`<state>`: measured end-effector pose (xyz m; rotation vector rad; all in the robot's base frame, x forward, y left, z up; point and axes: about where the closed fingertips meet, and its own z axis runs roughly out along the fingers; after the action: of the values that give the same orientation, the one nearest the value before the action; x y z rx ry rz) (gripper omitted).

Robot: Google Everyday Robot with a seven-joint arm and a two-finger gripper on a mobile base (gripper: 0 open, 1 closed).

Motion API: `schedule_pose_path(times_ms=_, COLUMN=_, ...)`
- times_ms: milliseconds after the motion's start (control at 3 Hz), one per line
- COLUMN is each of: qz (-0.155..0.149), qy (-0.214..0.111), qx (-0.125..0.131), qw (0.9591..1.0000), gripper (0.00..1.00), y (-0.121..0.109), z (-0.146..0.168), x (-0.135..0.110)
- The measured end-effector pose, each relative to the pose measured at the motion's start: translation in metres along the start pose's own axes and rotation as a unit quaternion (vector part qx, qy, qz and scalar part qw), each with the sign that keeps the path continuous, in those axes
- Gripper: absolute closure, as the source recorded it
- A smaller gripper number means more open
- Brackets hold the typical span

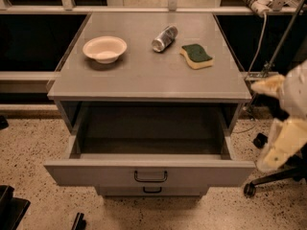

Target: Close top drawer

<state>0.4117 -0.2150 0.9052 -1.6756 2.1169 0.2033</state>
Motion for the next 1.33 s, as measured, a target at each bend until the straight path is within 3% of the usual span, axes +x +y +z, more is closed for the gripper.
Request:
schedule_pose_path(times_ms=333, qz=0.046, qy=-0.07, qx=-0.049, qw=0.9953, gripper=0.0, y=0.0391, z=0.0603, x=0.0282)
schedule_pose_path(times_ms=667, qz=0.056, qy=-0.078, qx=-0.059, qw=0.9936, gripper=0.18, y=0.0486, z=0.0676, x=0.0307)
schedule_pose_path(times_ms=1333, qz=0.056, qy=-0.077, qx=-0.059, qw=0.9937, gripper=0.64, y=0.0484, z=0.0674, x=0.0305)
